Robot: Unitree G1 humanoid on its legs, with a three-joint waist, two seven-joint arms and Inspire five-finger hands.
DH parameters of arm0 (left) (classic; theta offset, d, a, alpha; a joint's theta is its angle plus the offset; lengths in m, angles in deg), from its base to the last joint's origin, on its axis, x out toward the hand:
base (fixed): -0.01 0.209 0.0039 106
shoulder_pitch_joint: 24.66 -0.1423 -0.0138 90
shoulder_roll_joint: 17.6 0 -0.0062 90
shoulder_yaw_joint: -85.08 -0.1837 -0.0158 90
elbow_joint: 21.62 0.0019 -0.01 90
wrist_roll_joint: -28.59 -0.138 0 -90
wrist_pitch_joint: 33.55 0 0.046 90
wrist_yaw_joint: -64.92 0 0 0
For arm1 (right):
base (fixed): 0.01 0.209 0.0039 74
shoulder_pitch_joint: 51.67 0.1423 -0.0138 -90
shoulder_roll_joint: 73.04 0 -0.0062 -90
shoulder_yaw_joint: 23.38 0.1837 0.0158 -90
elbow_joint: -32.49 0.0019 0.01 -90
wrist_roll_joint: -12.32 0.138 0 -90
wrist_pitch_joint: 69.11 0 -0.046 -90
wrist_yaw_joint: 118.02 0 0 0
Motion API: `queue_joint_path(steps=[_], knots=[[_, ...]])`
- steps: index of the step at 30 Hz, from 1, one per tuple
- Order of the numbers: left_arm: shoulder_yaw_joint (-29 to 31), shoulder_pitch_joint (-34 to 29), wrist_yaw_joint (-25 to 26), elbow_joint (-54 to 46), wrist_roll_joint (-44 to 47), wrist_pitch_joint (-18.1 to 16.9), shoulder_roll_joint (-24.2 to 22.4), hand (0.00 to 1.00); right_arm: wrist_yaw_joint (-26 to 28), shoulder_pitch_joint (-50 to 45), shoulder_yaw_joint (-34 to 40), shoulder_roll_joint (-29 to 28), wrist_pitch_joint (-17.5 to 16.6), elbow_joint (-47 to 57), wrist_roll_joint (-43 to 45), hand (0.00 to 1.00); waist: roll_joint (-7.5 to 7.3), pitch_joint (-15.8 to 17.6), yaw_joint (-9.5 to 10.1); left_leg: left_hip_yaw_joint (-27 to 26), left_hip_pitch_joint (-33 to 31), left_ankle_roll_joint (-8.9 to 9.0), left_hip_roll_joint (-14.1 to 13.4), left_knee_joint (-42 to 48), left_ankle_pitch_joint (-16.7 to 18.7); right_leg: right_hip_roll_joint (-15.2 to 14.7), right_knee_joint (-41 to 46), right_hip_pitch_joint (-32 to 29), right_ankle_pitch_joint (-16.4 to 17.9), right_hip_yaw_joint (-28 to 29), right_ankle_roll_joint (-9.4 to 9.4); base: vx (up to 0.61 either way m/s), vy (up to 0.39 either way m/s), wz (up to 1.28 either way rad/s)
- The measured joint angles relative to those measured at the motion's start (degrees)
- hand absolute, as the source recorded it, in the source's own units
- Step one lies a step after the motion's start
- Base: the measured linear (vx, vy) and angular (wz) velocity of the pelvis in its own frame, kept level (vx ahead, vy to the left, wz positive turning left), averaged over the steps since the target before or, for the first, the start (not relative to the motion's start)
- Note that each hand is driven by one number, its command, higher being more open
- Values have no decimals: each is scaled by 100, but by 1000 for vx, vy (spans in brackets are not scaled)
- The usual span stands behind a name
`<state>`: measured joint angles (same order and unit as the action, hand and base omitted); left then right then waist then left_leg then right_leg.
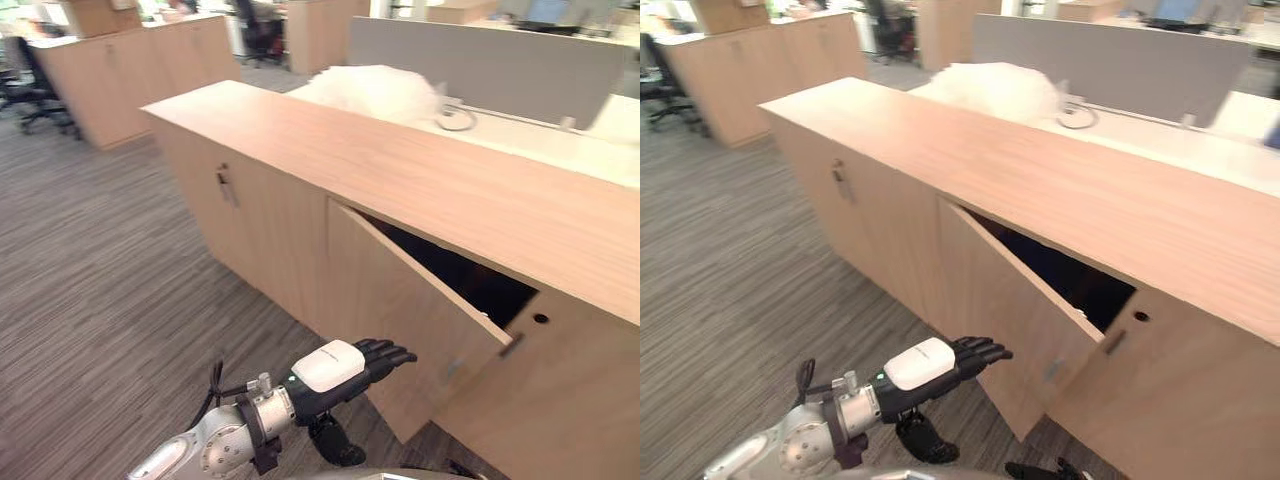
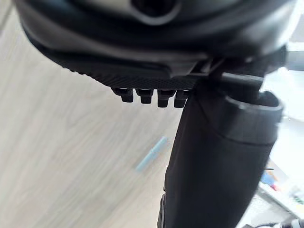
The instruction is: Walk over to the cabinet, pick up the folder, carry it to the office cabinet, place the folder inside the office cabinet, then close the office cabinet door
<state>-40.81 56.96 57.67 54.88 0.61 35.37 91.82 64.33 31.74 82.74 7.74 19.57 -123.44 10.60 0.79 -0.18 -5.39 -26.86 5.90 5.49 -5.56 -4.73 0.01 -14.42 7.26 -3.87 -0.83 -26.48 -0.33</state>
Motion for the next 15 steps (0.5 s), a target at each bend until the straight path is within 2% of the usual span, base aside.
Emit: queue_joint_path(steps=[1,3,5,7,8,9,10,11,12,13,14,15], knots=[[15,9,0,73,0,3,-116,100,-3,10,40,-22,1,-3,6,100,-18,13,-21,-58,25,20,-24,13,14,-40,75,-5,-6,-236,-6,29,-1,-44],[38,46,6,376,0,55,-361,100,-8,18,62,-94,0,-10,15,100,-74,97,-8,-301,166,50,-168,228,38,154,-80,95,-129,-181,-193,69,-45,-77],[92,11,-4,655,0,145,-522,100,-6,13,83,-134,7,-23,15,100,-91,131,4,-360,310,189,-406,475,220,412,-301,254,-177,15,-261,88,-127,-85],[433,-166,-59,1200,184,259,-1014,100,-19,20,98,-103,14,-23,15,100,5,207,12,-642,301,317,-834,1199,647,727,-462,361,-174,318,-256,98,-186,-88],[817,-332,-114,1588,613,302,-1410,100,-38,20,153,-85,22,-19,17,100,80,262,38,-715,216,290,-1142,1817,912,917,-531,404,-148,511,-223,121,-237,-109],[1215,-442,-167,1966,1176,526,-1860,100,-84,16,191,-66,71,-29,43,100,130,273,103,-716,55,130,-1445,2527,1063,1054,-553,376,-57,728,-185,107,-199,-102],[1427,-454,-174,2207,1522,672,-2065,100,-107,13,186,-57,87,-30,88,100,142,279,135,-703,-37,64,-1568,2868,1068,1109,-552,364,-43,833,-163,90,-182,-96],[1805,-423,-161,2642,2111,896,-2418,100,-130,17,179,-35,119,-31,184,100,218,329,178,-595,-202,-311,-1745,3420,1062,1190,-552,362,-26,990,-134,90,-165,-92],[2358,-366,-114,3219,3005,1139,-2775,100,-138,38,169,1,136,-28,206,100,254,359,185,-165,-488,-718,-1931,4113,913,1302,-543,372,-4,1157,-67,138,-145,-108],[2778,-296,0,3771,3808,1315,-2950,100,-168,72,171,7,133,-7,218,100,310,409,197,481,-863,-744,-1980,4745,872,1379,-549,388,15,1398,6,140,-71,-96],[2965,-246,63,4053,4115,1389,-3003,100,-193,99,174,31,143,-13,217,100,349,446,221,798,-980,-541,-1890,4906,1025,1406,-550,408,14,1514,52,176,24,-93],[3333,-196,159,4540,4609,1504,-3074,100,-249,166,174,58,192,-33,216,100,339,530,252,1286,-1135,-282,-1553,5012,1380,1385,-548,490,9,1754,104,174,86,-84]])
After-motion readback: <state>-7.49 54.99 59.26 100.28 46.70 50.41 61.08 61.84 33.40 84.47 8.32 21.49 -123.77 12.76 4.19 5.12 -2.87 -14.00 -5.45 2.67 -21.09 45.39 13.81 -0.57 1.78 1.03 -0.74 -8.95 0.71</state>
